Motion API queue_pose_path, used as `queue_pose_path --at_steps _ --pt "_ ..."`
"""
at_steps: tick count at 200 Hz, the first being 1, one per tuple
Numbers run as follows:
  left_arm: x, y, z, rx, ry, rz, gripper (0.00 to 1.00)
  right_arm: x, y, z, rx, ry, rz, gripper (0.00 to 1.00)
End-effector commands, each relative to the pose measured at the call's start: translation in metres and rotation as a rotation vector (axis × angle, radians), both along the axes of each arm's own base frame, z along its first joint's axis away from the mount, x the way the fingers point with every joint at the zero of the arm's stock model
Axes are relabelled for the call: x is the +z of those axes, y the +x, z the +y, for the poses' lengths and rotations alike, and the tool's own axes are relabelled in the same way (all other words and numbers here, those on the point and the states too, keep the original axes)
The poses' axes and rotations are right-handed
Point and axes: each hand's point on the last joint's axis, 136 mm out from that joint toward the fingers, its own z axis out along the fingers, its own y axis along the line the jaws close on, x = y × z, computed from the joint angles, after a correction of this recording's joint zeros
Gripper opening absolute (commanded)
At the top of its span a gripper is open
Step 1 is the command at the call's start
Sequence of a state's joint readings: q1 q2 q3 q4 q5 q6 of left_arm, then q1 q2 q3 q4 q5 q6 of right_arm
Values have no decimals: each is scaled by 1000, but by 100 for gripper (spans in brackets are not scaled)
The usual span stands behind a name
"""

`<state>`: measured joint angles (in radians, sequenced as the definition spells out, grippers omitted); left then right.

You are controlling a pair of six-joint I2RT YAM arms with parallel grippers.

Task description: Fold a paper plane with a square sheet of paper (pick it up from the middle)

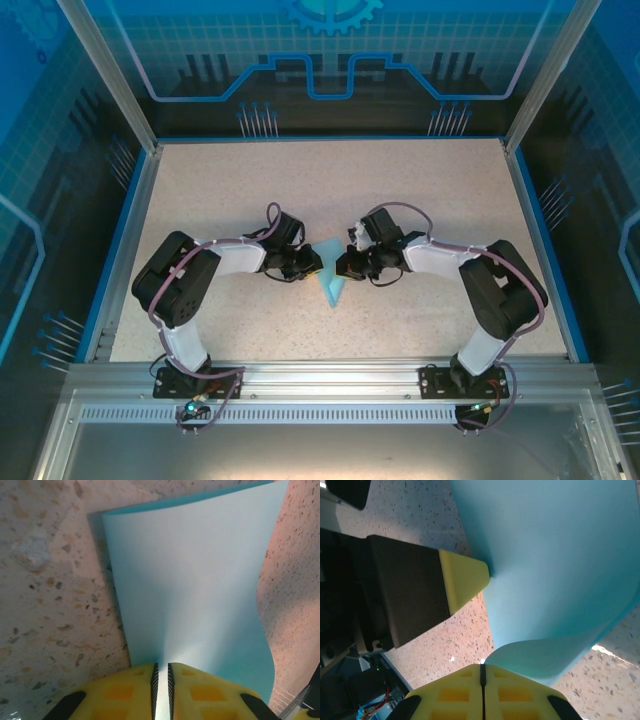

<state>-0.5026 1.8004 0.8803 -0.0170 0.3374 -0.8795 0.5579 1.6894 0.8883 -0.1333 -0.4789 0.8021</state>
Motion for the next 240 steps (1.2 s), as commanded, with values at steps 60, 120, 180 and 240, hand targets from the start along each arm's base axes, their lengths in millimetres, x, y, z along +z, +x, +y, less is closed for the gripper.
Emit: queue_pose_path --at_steps 60,120,180,240 --pt "-5 1 1 -16 14 4 18 -8 6 18 18 -1 -2 7" --pt "-5 1 1 -16 14 5 18 -20 6 21 21 -13 20 7" --pt "-4 0 0 -20 13 4 18 -28 11 20 -4 -26 19 8" --pt "-4 -1 -2 -26 12 5 18 -34 12 20 -6 -36 21 9"
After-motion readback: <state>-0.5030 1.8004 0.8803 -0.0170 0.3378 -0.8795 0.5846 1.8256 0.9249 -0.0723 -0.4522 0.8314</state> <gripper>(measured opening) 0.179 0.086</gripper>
